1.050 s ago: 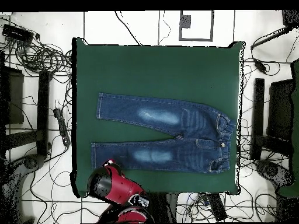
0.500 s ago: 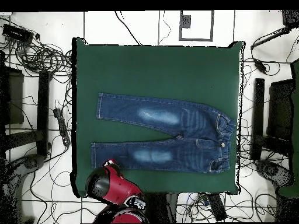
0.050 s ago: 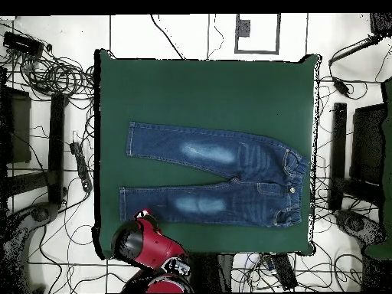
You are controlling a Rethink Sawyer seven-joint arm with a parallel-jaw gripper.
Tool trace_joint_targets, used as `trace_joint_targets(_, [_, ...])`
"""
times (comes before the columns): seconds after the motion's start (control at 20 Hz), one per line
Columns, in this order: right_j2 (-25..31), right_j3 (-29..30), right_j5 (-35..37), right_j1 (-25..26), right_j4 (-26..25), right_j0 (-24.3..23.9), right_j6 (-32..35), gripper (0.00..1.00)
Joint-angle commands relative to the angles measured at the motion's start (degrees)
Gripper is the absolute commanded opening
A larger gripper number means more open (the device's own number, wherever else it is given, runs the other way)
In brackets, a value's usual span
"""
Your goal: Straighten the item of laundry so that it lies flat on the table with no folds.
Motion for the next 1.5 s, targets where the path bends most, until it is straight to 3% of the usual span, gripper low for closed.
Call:
trace_joint_targets(0.05, [9.53, -6.48, -4.02, 7.87, 4.80, 1.62, 17.95, 0.00])
trace_joint_targets(0.5, [10.72, -7.35, -2.35, 6.98, 8.71, 3.57, 20.37, 0.00])
trace_joint_targets(0.75, [9.24, -8.06, -0.10, 6.11, 12.34, 6.39, 19.63, 0.00])
trace_joint_targets(1.5, [8.48, -7.63, 3.04, 3.71, 17.38, 9.01, 18.31, 0.00])
